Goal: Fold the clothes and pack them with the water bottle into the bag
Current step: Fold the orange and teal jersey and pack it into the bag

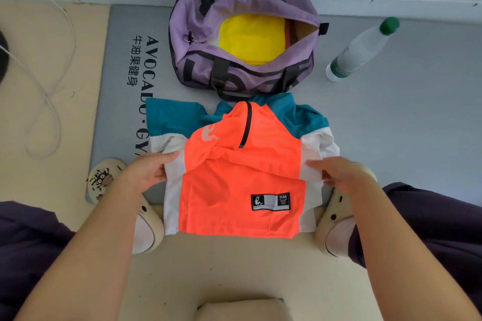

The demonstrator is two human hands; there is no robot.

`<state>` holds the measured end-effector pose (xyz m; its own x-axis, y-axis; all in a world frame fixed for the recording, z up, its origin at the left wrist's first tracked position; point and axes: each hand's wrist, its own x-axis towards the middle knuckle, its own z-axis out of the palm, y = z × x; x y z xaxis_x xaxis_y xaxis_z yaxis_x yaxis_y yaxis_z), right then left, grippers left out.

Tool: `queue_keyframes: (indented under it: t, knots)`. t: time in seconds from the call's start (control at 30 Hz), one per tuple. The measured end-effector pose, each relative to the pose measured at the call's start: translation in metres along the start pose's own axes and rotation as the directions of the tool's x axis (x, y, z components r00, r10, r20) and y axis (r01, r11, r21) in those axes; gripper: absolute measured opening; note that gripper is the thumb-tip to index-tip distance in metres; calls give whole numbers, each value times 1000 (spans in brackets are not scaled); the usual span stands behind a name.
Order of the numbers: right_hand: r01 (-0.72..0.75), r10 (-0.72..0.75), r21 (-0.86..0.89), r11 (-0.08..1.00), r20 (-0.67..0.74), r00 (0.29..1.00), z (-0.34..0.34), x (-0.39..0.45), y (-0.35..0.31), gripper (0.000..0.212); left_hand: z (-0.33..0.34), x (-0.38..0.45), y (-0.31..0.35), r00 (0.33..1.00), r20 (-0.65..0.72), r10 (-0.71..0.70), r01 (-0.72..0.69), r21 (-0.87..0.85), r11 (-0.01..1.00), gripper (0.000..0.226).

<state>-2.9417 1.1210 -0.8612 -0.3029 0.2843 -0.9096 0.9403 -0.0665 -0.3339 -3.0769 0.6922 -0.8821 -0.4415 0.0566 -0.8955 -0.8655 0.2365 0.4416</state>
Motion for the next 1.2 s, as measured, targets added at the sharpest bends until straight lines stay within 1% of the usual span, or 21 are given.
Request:
queue_keyframes:
  t: [0.03,0.1,0.13,0.17,0.2,0.27,0.33,0.37,0.4,0.47,0.57,0.67,0.7,0.77,0.83,0.9,0.93,1.0,1.07,1.13,1.2]
  knots:
    - [95,-91,81,992,-52,995,-5,0,-5,32,-2,0,2,999,-22,44,-44,-21,999,28]
    - [314,-280,267,911,-157,947,-18,-4,-20,15,-6,-2,13,982,-92,164,-172,-88,981,24]
    - [386,-342,347,855,-184,922,-24,-7,-28,10,-8,-3,21,968,-132,214,-229,-109,967,20]
    - [428,-381,400,810,-196,904,-30,-9,-36,10,-9,-4,29,953,-172,250,-271,-107,957,16]
    - [454,-407,416,788,-202,891,-34,-12,-42,11,-10,-4,38,938,-208,278,-301,-87,950,12]
    - [490,-437,374,787,-222,871,-38,-16,-50,12,-9,-5,51,899,-293,327,-349,-28,937,10]
    - [508,-434,321,800,-277,858,-36,-15,-51,9,-8,-7,61,842,-386,376,-405,8,914,21]
    - [510,-419,320,799,-313,852,-34,-15,-51,7,-7,-10,64,821,-414,394,-435,-5,900,27]
    - [514,-405,331,791,-345,846,-33,-15,-50,11,-7,-14,66,810,-421,408,-459,-21,888,31]
    - [522,-406,362,772,-351,844,-31,-16,-49,22,-7,-18,65,820,-366,439,-479,-20,878,26]
    - [513,-458,315,798,-234,857,-33,-19,-48,21,-11,-21,64,865,-204,458,-467,2,884,17]
    - [494,-478,230,839,-123,870,-38,-21,-51,25,-13,-25,68,890,-65,451,-446,81,891,24]
    - [496,-484,181,849,-105,869,-39,-22,-54,27,-12,-26,69,891,-50,451,-442,130,887,26]
    - [510,-502,30,859,-143,853,-43,-25,-61,27,-11,-30,75,874,-106,474,-443,226,868,26]
    - [517,-544,-169,839,-247,802,-47,-30,-72,23,-12,-36,85,827,-188,530,-467,295,834,25]
    - [529,-613,-319,786,-294,734,-54,-38,-86,19,-15,-46,98,778,-221,587,-499,350,793,24]
    - [533,-639,-364,763,-304,707,-58,-44,-93,16,-17,-53,105,759,-223,612,-515,369,774,22]
    - [554,-683,-407,727,-336,649,-66,-61,-108,12,-21,-69,123,713,-223,665,-541,428,724,17]
    - [599,-738,-431,675,-366,568,-74,-83,-124,10,-25,-90,142,650,-237,722,-557,498,665,10]
    - [654,-782,-431,622,-385,490,-81,-110,-139,10,-29,-113,160,573,-245,782,-578,555,598,8]
    - [696,-811,-428,577,-399,427,-86,-136,-151,11,-33,-136,174,474,-242,847,-606,608,513,7]
